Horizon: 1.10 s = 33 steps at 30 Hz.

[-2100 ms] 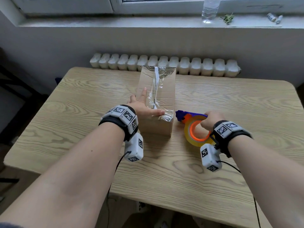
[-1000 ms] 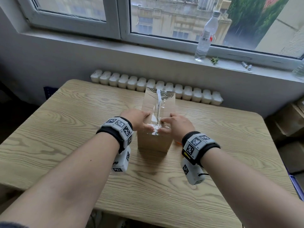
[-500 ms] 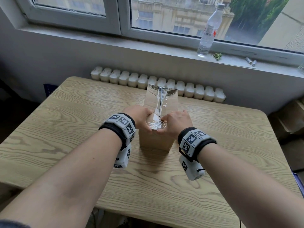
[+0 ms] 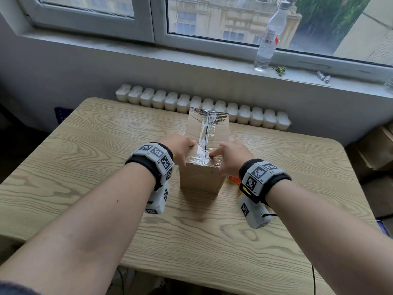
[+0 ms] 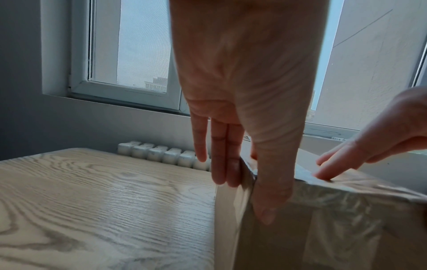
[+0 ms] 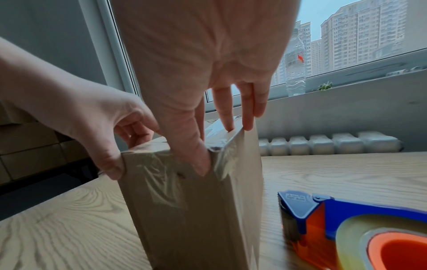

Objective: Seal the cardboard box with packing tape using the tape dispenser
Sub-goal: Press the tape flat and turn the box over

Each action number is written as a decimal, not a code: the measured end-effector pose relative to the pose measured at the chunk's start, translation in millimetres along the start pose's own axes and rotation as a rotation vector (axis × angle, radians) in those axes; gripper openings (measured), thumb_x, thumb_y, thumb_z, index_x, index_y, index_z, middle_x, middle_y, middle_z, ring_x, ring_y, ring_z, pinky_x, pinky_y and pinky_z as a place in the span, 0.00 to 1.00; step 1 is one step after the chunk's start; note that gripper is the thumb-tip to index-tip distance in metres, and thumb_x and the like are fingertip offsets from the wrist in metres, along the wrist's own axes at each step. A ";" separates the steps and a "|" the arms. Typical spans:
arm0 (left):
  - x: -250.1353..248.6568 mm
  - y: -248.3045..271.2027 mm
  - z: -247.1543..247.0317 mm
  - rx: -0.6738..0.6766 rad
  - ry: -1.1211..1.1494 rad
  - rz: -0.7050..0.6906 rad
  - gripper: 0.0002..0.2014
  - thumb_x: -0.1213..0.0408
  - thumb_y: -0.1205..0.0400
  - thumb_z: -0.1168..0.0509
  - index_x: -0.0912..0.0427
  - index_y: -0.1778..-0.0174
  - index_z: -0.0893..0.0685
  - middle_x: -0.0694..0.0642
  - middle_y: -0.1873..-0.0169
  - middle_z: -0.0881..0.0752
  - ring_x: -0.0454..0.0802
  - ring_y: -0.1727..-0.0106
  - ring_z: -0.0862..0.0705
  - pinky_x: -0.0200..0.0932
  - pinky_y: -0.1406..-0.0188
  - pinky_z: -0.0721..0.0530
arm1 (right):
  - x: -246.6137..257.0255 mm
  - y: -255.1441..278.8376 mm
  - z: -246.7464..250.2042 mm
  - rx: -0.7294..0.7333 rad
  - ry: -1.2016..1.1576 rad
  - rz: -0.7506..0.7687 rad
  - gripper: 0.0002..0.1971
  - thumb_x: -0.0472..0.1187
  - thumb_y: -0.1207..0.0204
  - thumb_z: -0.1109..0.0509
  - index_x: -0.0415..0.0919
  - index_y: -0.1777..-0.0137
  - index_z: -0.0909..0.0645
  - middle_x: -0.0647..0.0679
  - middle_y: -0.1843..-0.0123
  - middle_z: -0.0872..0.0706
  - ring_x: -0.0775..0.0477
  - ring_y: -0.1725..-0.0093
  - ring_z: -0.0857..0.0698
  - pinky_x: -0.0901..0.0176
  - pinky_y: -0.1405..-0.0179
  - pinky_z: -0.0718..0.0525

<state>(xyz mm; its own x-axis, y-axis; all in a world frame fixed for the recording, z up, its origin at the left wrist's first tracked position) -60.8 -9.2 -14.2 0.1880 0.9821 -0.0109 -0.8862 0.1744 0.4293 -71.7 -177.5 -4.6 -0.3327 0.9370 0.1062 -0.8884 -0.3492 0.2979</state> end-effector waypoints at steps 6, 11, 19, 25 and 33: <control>-0.8 -0.9 -0.6 0.010 -0.003 -0.003 0.47 0.58 0.35 0.22 0.49 0.19 0.35 0.54 0.32 0.18 0.55 0.34 0.19 0.53 0.39 0.16 | -2.4 -1.0 -1.5 0.011 -0.029 0.006 0.30 0.36 0.30 0.27 0.59 0.28 0.23 0.48 0.26 0.22 0.41 0.32 0.28 0.52 0.36 0.27; 1.0 0.9 4.3 0.144 -0.025 -0.012 0.57 0.60 0.35 0.18 0.53 0.15 0.48 0.54 0.20 0.32 0.56 0.22 0.31 0.51 0.25 0.28 | -10.1 3.2 9.4 0.154 0.087 0.059 0.38 0.48 0.35 0.21 0.64 0.24 0.30 0.51 0.19 0.33 0.42 0.25 0.31 0.47 0.31 0.26; 3.3 1.7 -6.2 0.052 -0.066 -0.030 0.54 0.68 0.32 0.22 0.49 0.15 0.48 0.57 0.26 0.24 0.58 0.28 0.24 0.54 0.32 0.21 | -20.0 6.4 1.5 0.120 0.125 0.111 0.45 0.32 0.31 0.26 0.67 0.21 0.40 0.55 0.16 0.40 0.44 0.31 0.27 0.54 0.37 0.24; 5.7 4.2 -6.4 0.026 -0.021 -0.051 0.56 0.59 0.35 0.19 0.48 0.16 0.46 0.54 0.26 0.24 0.56 0.27 0.24 0.53 0.32 0.21 | -18.4 4.6 -4.9 0.041 0.075 0.110 0.39 0.43 0.31 0.24 0.64 0.22 0.35 0.53 0.16 0.38 0.44 0.30 0.26 0.52 0.31 0.27; 3.7 1.9 -9.1 -0.028 0.015 -0.046 0.48 0.57 0.30 0.23 0.50 0.16 0.43 0.55 0.31 0.19 0.56 0.34 0.20 0.51 0.38 0.18 | -11.8 1.9 -11.4 -0.032 -0.069 0.035 0.33 0.40 0.32 0.24 0.60 0.27 0.26 0.54 0.19 0.31 0.44 0.28 0.26 0.50 0.27 0.30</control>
<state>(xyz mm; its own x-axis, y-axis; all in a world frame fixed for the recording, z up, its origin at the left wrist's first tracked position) -65.6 -4.6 -21.6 0.2224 0.9740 -0.0432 -0.8883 0.2207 0.4027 -73.0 -189.2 -16.1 -0.3426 0.9218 0.1816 -0.8864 -0.3812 0.2626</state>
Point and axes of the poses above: each hand's wrist, its own y-axis away from the middle knuckle, its own z-axis out of the back of the hand, x = y × z, the point moved 2 cm from there along -y, towards the middle knuckle
